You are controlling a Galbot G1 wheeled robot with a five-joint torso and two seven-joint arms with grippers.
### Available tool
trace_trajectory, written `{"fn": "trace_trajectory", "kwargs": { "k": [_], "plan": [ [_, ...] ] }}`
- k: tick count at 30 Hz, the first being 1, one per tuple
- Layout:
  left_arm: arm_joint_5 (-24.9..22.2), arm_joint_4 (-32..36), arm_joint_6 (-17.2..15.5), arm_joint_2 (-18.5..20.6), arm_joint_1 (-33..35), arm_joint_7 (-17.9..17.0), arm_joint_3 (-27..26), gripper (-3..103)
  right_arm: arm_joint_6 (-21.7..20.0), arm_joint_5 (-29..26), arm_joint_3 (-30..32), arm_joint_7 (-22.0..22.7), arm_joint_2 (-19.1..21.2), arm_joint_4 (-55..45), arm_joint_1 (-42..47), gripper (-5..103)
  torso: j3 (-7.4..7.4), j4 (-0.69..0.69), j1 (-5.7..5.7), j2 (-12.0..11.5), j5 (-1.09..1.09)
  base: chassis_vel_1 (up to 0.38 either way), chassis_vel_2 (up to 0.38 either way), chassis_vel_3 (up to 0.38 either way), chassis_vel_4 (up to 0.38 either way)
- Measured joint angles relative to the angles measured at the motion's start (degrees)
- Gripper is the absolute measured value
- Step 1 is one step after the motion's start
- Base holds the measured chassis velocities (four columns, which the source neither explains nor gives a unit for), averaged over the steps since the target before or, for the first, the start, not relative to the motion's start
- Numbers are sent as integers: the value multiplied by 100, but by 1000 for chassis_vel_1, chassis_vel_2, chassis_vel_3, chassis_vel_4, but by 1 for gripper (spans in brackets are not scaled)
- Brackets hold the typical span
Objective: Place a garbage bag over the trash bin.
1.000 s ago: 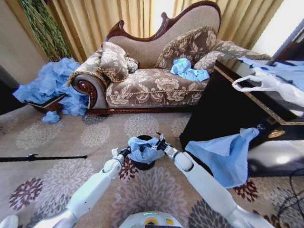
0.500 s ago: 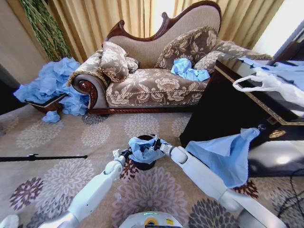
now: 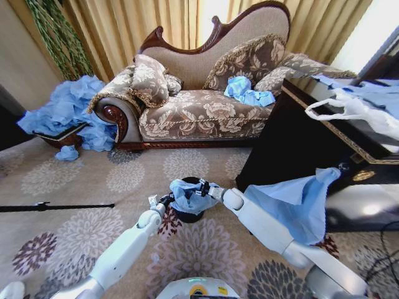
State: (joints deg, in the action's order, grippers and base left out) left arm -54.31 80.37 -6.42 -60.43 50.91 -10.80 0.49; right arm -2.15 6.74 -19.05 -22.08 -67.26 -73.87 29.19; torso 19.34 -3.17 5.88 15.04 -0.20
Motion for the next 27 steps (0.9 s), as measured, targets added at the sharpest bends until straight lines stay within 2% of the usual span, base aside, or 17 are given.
{"fn": "trace_trajectory", "kwargs": {
  "k": [3, 5, 6, 7, 15, 21, 27],
  "plan": [
    [21, -1, 71, 56, 19, 14, -8, 0, 186, 145, 100, -12, -95, 112, 15, 20, 0, 0, 0, 0, -1, 0, 0, 0, 0],
    [21, 4, 77, 76, 26, 16, -15, 0, 185, 151, 108, -14, -97, 112, 16, 20, 0, 0, 0, 0, 0, 0, 0, 0, 0],
    [22, 7, 87, 105, 31, 33, -21, 0, 170, 151, 105, -21, -97, 112, 13, 10, 0, 0, 0, 0, 0, 0, 0, 0, 0],
    [49, -13, 113, 116, 31, 42, -21, 0, 163, 160, 103, -33, -98, 132, 6, 4, 0, 1, 0, 0, 0, 0, 0, 0, 0],
    [99, -26, 201, 167, 29, 91, -22, 0, 239, 308, 149, -34, -134, 159, 1, 0, 0, 0, 0, 0, 0, 0, 0, 0, 0],
    [140, 40, 214, 279, -92, 164, -6, 0, 364, 403, 350, 143, -240, 261, -101, 0, 0, 2, 0, 0, 0, 0, 0, 0, 0],
    [154, -93, 215, 224, -334, 182, 40, 0, 476, 438, 486, 304, -369, 627, -313, 0, 0, 1, 0, 0, -1, 0, 0, 0, 0]
  ]
}}
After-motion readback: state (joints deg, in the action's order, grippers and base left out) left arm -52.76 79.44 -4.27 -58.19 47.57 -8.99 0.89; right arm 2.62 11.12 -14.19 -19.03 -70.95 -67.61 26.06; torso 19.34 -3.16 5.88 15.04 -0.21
